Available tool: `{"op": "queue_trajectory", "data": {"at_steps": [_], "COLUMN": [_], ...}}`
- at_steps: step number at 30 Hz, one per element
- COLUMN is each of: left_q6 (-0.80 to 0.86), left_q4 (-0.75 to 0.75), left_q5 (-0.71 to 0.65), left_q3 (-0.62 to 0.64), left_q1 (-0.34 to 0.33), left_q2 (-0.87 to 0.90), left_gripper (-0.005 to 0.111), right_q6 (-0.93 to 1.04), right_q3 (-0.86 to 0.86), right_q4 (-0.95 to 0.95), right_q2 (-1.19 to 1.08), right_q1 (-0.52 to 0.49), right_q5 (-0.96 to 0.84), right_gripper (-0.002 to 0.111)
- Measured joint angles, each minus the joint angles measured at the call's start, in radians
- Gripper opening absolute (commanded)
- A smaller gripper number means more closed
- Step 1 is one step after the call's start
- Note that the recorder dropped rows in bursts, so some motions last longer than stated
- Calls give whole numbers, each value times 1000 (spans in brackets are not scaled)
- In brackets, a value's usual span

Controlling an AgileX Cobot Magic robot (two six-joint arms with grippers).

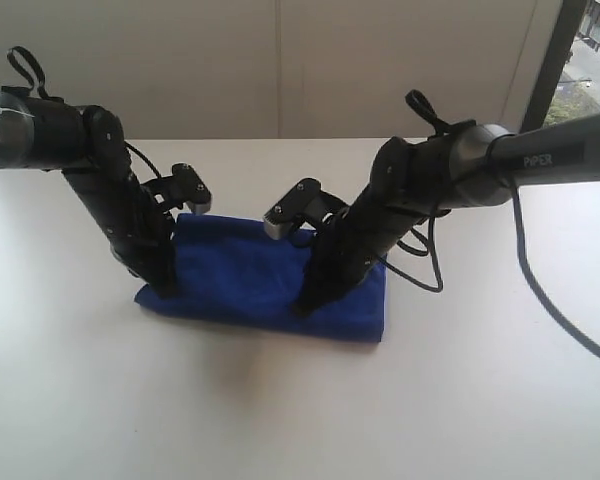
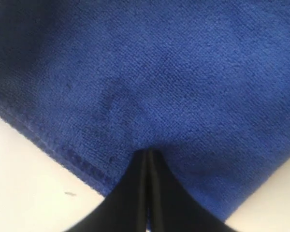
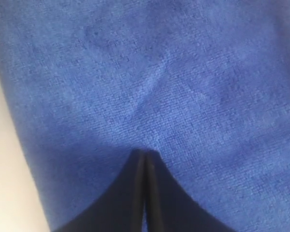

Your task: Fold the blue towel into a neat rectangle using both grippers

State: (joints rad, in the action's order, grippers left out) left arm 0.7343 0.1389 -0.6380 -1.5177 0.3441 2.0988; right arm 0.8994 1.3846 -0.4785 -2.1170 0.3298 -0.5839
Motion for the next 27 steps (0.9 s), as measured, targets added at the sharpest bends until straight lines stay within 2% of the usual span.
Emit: {"op": "queue_trajectory", "data": {"at_steps": [10, 21, 27], "left_q6": [-4, -23, -25], "left_q4": [-4, 83, 94], "left_q5": [-200, -423, -433], "left_q3": [-8, -4, 0], "left_q1": [2, 4, 4], "left_q2": [2, 16, -3], "left_gripper": [0, 0, 0], "right_q6": [0, -38, -85], "right_q3": [14, 8, -32], "right_q4": [135, 150, 216], "right_q2": [4, 21, 56], "right_q1": [0, 14, 59], "right_q5": [-123, -263, -265], "right_gripper": [0, 0, 0]}}
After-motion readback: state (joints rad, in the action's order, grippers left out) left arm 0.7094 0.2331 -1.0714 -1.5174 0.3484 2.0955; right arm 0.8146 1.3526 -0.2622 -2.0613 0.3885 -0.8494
